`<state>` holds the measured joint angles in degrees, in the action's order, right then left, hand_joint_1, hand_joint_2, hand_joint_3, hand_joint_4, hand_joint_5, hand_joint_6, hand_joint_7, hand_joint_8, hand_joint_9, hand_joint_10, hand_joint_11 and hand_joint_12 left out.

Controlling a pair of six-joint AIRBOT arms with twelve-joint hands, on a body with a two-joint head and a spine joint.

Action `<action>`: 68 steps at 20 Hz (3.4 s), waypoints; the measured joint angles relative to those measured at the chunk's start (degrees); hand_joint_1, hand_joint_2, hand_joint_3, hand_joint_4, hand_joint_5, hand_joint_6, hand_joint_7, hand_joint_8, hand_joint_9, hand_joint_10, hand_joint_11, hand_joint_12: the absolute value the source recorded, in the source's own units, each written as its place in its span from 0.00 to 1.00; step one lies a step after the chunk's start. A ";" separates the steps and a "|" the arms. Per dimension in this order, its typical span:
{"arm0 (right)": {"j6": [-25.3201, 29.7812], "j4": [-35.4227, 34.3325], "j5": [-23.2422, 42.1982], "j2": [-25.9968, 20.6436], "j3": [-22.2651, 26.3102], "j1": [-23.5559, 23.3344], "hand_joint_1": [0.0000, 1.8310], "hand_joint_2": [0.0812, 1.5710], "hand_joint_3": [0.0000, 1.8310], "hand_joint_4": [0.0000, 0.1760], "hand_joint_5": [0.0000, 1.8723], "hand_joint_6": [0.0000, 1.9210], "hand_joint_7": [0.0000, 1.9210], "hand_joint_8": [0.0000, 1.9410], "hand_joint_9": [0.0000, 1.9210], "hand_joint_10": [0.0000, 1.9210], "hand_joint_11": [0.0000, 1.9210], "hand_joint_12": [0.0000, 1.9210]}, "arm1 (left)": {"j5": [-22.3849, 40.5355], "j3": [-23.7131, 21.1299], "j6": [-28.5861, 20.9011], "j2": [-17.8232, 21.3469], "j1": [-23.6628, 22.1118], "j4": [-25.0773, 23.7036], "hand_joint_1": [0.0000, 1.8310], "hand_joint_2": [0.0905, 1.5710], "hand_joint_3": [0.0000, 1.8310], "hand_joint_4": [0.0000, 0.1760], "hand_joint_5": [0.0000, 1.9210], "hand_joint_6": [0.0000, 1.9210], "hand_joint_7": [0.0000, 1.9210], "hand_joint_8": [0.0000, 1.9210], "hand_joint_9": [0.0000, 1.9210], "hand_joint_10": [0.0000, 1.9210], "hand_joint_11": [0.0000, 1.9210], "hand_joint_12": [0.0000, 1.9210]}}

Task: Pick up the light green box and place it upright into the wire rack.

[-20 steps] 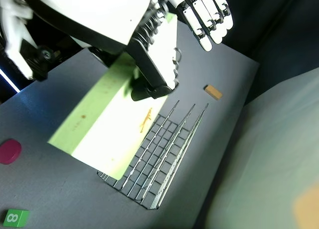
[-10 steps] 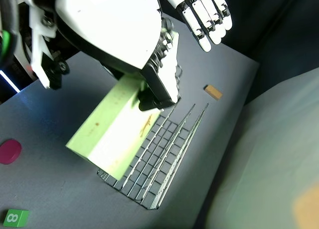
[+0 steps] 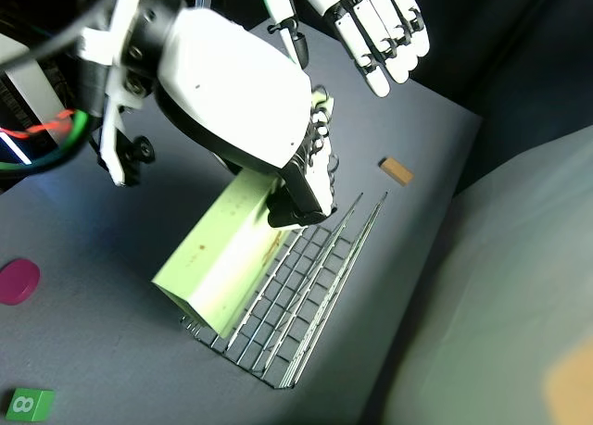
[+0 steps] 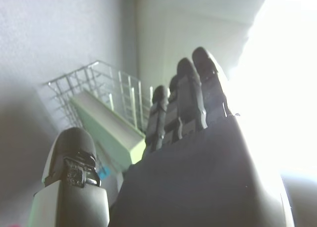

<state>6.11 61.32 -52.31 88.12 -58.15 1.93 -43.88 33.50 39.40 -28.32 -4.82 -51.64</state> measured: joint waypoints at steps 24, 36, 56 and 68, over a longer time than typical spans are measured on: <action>1.11 1.44 3.93 2.12 -5.81 6.60 0.74 0.75 0.00 0.00 0.41 0.60 0.45 0.59 0.39 0.80 0.31 0.82 | -0.76 -3.08 -3.58 -4.35 1.68 0.26 0.10 0.81 0.00 0.00 0.05 0.00 0.01 0.00 0.05 0.00 0.00 0.19; 0.63 1.42 4.83 0.98 -5.03 6.93 0.45 0.65 0.00 0.00 0.24 0.00 0.27 0.00 0.23 0.12 0.10 0.66 | -0.66 -4.87 -8.55 -7.04 3.10 -2.82 0.10 0.81 0.00 0.00 0.05 0.00 0.01 0.00 0.04 0.00 0.00 0.15; -9.40 0.83 5.14 -35.52 30.97 -3.39 0.29 0.66 0.00 0.00 0.32 0.02 0.36 0.03 0.37 0.09 0.20 0.70 | -3.63 -7.06 -12.55 -9.77 2.95 -3.76 0.09 0.82 0.00 0.00 0.17 0.01 0.20 0.01 0.22 0.02 0.01 0.45; -7.65 1.44 9.27 -38.99 31.52 1.11 0.37 0.84 0.01 0.00 0.59 1.00 0.70 1.00 0.79 1.00 0.90 1.00 | -4.92 -7.58 -13.62 -10.16 2.71 -3.69 0.25 0.83 0.00 0.00 0.56 1.00 0.63 1.00 0.65 1.00 0.69 1.00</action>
<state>-1.54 62.76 -43.05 49.12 -26.63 3.05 -48.80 25.91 25.78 -38.48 -2.11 -55.33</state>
